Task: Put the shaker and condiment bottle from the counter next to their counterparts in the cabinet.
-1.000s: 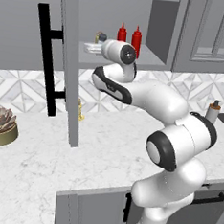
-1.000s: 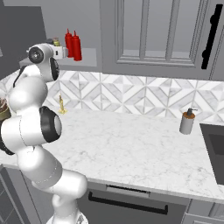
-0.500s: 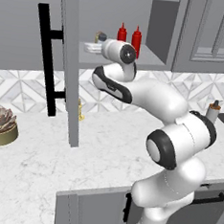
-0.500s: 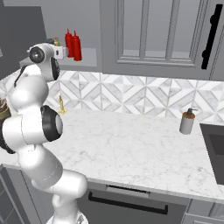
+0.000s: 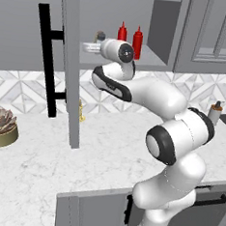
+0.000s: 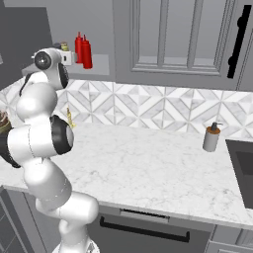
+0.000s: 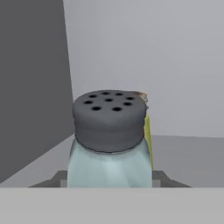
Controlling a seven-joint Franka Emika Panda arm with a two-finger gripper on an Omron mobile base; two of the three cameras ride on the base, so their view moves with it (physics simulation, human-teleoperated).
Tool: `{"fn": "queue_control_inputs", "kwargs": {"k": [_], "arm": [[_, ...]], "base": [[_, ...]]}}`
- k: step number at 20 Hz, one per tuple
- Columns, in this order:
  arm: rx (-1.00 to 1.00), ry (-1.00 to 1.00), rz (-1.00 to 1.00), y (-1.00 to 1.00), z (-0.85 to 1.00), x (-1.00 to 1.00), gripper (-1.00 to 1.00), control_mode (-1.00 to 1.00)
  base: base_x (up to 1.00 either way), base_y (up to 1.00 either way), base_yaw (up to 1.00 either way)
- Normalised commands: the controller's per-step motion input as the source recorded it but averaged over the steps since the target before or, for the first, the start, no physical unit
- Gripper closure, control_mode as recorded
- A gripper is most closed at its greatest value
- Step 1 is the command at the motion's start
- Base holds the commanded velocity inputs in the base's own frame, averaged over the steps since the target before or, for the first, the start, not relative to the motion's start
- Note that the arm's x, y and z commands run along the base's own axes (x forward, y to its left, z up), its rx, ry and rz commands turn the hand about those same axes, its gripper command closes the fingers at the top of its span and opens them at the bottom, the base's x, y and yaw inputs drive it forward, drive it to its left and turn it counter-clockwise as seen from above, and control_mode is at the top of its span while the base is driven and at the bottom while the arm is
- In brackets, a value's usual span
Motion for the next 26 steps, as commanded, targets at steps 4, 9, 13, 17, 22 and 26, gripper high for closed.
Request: {"fn": "queue_control_inputs", "kwargs": {"k": [4,9,13,17,22,26], "arm": [[0.00,-0.06,0.02,0.05,-0.18,-0.14,-1.00,-1.00],[0.01,-0.06,0.01,-0.01,-0.01,-0.46,-1.00,-1.00],[0.04,-0.01,0.00,-0.13,0.00,-0.54,-1.00,-1.00],[0.10,0.00,0.00,-0.34,0.02,-0.66,-1.00,-1.00],[0.13,0.00,0.00,-0.46,0.26,-0.55,-1.00,-1.00],[0.15,0.00,0.00,-0.43,0.38,-0.41,-1.00,-1.00]], "base": [[0.00,0.00,0.00],[0.00,0.00,0.00],[0.00,0.00,0.00],[0.00,0.00,0.00],[0.00,0.00,0.00],[0.00,0.00,0.00]]}}
